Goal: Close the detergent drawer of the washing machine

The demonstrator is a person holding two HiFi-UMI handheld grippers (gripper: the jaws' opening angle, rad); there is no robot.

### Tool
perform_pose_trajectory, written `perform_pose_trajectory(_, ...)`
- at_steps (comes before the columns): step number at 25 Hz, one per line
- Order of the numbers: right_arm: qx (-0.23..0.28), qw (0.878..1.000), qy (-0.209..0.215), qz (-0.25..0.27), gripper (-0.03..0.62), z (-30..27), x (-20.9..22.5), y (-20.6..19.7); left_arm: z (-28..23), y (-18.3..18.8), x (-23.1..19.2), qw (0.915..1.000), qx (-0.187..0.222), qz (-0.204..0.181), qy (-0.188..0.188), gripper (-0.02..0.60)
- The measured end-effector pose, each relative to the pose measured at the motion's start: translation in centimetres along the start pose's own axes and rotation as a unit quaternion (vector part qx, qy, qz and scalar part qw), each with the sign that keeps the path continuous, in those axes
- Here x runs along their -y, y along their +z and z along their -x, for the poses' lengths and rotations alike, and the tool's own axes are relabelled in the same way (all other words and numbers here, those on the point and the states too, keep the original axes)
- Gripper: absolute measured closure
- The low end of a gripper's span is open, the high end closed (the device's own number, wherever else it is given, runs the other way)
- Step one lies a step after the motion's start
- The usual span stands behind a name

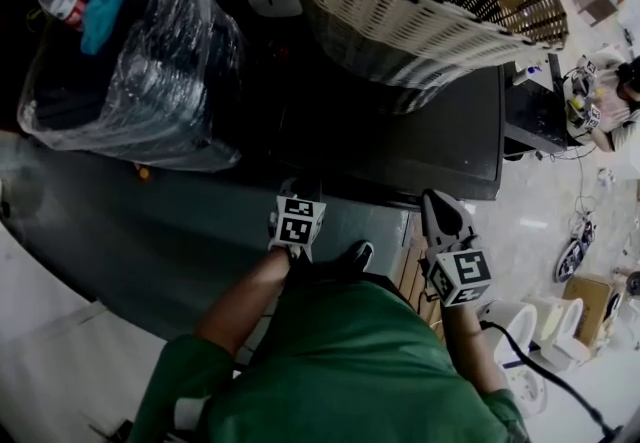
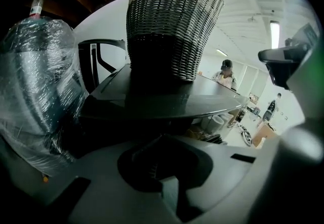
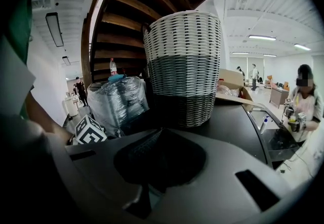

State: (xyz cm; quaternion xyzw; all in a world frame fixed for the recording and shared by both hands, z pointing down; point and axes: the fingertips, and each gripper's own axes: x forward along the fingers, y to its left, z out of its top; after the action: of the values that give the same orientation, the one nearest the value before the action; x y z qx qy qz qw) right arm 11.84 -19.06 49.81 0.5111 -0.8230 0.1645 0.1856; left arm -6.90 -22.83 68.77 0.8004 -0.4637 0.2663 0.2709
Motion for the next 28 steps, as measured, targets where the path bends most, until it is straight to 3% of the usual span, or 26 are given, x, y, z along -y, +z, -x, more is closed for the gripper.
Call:
perform_pose_trajectory(5,0.016,1.0,-0.001,0.001,0.576,1.5,-0.6,0.6,1.9,1.3,1.1,0.9996,0.022,-0.014,0.004,0.558)
perform_pose_trajectory(12,0.051,0.999,-0.016,-0.007,0.576,3.9,0.0,2.2,8.2,8.8,5.1,0.9889,0.134,-0.064,-0.006,0.558)
perform_pose_trajectory(16,0.071,0.997,-0.03,-0.002,0.576,5.2,0.8,3.4,12.9,14.7,6.3,0.9743,0.208,-0.087,0.006,0.558)
perform_pose_trajectory(21,0.132,0.991,-0.032,-0.006,0.576,7.8,1.1,7.2,19.2,20.7,7.8,0.9516,0.284,-0.117,0.015,0.558)
perform_pose_trajectory(28,0.207,0.977,-0.038,0.035,0.576,11.4,-0.7,13.5,26.1,26.0,10.1,0.9172,0.362,-0.165,0.022,0.558)
